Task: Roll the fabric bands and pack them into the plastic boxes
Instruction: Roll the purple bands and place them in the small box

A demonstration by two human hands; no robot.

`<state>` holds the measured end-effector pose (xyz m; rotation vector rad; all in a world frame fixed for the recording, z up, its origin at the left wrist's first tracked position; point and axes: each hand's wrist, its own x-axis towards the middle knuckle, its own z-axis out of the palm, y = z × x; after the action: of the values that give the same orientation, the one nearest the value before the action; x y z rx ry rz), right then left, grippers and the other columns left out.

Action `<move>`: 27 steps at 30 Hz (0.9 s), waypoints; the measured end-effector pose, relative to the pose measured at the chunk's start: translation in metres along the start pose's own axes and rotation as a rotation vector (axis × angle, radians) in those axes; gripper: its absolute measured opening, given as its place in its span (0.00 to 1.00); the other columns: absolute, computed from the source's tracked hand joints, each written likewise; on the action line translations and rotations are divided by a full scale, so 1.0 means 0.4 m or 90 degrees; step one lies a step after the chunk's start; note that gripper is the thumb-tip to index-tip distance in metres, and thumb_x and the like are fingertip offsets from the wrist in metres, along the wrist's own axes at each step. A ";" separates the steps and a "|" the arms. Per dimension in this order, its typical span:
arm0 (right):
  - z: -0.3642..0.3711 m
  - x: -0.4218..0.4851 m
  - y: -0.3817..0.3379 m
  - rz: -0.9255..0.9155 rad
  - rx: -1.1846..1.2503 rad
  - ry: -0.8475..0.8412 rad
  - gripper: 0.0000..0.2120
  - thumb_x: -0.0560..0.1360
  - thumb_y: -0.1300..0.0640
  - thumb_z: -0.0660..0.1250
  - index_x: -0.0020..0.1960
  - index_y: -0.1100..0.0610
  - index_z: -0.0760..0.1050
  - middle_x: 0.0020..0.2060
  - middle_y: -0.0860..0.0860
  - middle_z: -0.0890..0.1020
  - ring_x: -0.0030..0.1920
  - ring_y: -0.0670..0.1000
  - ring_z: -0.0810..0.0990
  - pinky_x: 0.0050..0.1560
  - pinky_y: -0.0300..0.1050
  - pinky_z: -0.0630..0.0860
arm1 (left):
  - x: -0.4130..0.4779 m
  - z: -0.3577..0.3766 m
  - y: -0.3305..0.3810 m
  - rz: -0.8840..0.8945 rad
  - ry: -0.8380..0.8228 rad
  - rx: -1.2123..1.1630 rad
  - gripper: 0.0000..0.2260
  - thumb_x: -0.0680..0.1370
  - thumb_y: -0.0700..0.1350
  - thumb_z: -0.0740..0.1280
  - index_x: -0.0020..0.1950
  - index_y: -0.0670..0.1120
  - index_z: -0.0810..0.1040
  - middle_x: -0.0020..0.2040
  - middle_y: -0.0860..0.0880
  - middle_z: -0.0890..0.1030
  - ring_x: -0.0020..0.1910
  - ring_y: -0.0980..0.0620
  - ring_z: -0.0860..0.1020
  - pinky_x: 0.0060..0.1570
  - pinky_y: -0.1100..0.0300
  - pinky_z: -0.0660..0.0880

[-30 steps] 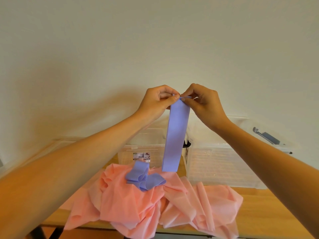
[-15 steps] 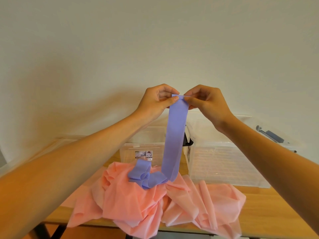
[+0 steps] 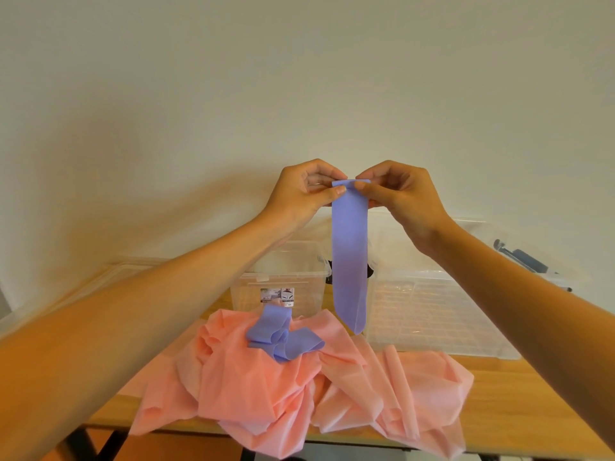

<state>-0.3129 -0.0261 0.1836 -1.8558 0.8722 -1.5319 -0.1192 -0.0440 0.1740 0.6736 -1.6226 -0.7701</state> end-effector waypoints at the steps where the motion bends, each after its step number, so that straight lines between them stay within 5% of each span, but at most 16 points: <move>1: 0.001 -0.001 0.000 -0.001 0.002 0.000 0.03 0.77 0.63 0.74 0.48 0.62 0.81 0.44 0.61 0.86 0.46 0.58 0.86 0.47 0.48 0.83 | 0.001 -0.001 0.001 0.000 0.000 0.001 0.05 0.77 0.33 0.72 0.52 0.38 0.80 0.50 0.39 0.85 0.47 0.49 0.85 0.47 0.59 0.80; 16: -0.002 -0.003 0.009 -0.006 0.021 0.018 0.04 0.74 0.68 0.74 0.45 0.61 0.81 0.41 0.57 0.84 0.44 0.56 0.86 0.47 0.47 0.82 | -0.003 -0.006 0.014 0.001 -0.052 -0.038 0.05 0.79 0.35 0.70 0.53 0.35 0.78 0.51 0.36 0.85 0.47 0.45 0.86 0.44 0.55 0.82; 27: -0.002 -0.007 0.007 -0.005 0.012 -0.012 0.03 0.75 0.67 0.74 0.47 0.63 0.80 0.41 0.57 0.84 0.44 0.54 0.84 0.48 0.45 0.81 | 0.003 0.008 0.006 0.049 -0.023 0.017 0.03 0.77 0.33 0.72 0.50 0.37 0.80 0.47 0.39 0.85 0.43 0.52 0.85 0.41 0.63 0.78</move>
<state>-0.3144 -0.0256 0.1798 -1.8591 0.8401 -1.5207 -0.1225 -0.0430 0.1762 0.6159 -1.6847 -0.7089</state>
